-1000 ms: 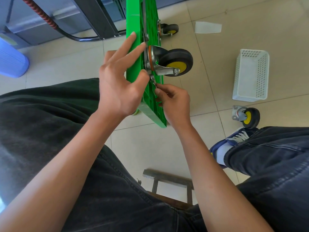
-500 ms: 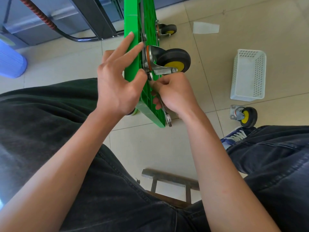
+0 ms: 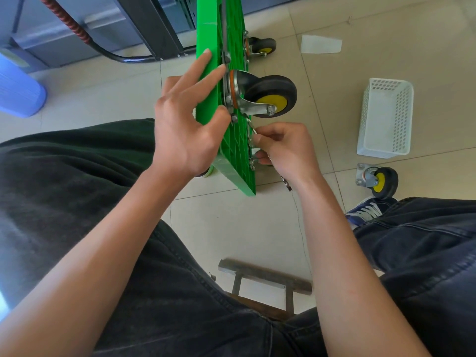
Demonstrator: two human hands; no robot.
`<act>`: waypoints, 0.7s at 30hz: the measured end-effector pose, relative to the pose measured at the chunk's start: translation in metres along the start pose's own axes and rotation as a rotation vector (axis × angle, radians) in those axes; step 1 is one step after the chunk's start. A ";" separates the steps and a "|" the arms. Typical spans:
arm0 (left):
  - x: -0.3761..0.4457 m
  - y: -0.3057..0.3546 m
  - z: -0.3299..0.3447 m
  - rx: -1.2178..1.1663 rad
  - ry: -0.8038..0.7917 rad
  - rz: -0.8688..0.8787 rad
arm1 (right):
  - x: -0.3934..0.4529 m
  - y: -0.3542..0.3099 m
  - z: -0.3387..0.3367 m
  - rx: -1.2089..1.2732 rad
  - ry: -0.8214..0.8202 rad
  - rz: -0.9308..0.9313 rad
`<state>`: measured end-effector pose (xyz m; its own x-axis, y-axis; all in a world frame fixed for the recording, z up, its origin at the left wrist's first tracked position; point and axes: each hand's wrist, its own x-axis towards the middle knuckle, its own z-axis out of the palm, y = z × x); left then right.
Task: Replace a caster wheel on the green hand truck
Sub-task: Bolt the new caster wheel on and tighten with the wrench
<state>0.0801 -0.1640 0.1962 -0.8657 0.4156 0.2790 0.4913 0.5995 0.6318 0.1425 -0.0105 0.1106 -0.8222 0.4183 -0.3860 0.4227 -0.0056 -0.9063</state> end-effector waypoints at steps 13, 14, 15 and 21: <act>0.000 -0.001 0.001 0.003 0.008 0.008 | 0.003 0.025 0.025 0.139 0.065 -0.191; 0.000 -0.001 0.001 0.003 0.009 0.008 | 0.003 0.025 0.026 0.148 0.064 -0.185; 0.000 -0.001 0.001 0.002 0.009 0.009 | 0.003 0.025 0.027 0.153 0.066 -0.179; 0.000 -0.001 0.000 -0.001 0.010 0.008 | 0.000 0.025 0.034 0.187 0.056 -0.167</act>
<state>0.0799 -0.1642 0.1953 -0.8627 0.4135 0.2911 0.4981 0.5958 0.6300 0.1397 -0.0416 0.0822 -0.8499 0.4776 -0.2226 0.2002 -0.0980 -0.9748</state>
